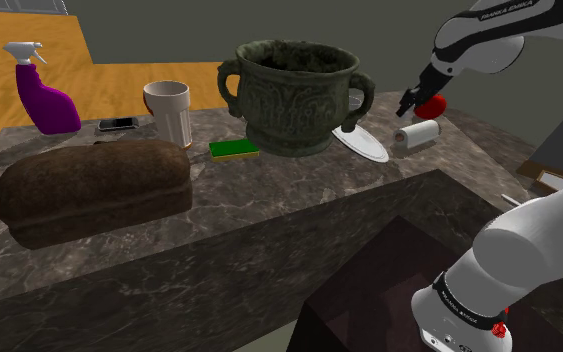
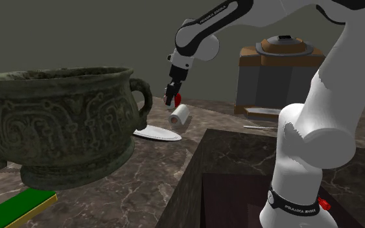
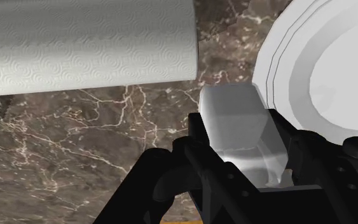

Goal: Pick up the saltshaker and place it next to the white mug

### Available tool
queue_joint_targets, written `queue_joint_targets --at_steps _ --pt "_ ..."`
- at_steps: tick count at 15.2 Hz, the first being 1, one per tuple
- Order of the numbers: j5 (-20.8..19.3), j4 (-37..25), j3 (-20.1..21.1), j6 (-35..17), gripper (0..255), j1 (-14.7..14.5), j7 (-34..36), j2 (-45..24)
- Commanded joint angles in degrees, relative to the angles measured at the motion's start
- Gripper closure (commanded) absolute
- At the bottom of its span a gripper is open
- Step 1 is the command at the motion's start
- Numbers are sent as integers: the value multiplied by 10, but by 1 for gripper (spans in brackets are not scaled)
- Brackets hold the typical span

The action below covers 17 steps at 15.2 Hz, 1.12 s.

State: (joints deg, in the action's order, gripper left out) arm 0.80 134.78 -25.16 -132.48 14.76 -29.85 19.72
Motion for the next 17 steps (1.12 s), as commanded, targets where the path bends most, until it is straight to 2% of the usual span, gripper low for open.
queue_joint_targets --at_steps 1,13,17 --pt "2 12 -4 -16 255 0 -5 -4" --pt "34 67 -25 -114 255 -14 -40 -51" --pt "34 67 -24 -114 255 -14 -40 -51"
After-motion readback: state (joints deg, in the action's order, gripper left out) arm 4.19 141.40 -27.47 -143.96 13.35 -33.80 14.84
